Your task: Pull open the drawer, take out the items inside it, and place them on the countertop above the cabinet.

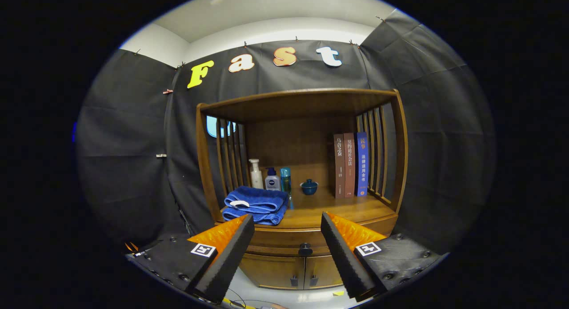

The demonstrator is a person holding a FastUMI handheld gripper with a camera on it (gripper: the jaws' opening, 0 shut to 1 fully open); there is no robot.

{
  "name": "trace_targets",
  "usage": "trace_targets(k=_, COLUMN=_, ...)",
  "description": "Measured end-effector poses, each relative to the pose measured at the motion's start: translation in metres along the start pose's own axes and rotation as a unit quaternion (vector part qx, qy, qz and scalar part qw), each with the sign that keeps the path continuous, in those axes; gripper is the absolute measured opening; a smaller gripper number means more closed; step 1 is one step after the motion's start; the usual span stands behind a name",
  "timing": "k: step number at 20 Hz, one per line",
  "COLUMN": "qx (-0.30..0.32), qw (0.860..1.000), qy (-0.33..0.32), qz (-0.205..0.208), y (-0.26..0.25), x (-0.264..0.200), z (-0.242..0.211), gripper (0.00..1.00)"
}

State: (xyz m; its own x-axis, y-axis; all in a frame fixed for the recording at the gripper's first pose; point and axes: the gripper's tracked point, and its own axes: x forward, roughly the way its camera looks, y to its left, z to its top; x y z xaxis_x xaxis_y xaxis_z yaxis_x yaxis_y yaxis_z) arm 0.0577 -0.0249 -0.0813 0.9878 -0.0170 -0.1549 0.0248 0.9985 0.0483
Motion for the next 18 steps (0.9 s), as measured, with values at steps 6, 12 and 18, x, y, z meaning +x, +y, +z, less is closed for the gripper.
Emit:
trace_targets(k=6, qx=0.004, qw=0.999, qy=0.042, qz=-0.014, y=-0.019, x=0.051, z=-0.052, gripper=1.0)
trace_targets(k=12, qx=-0.003, qw=0.996, qy=0.085, qz=-0.023, y=-0.027, x=0.098, z=-0.108, gripper=0.99)
trace_targets(k=18, qx=0.005, qw=0.989, qy=0.14, qz=-0.04, y=-0.045, x=0.134, z=-0.171, gripper=0.99)
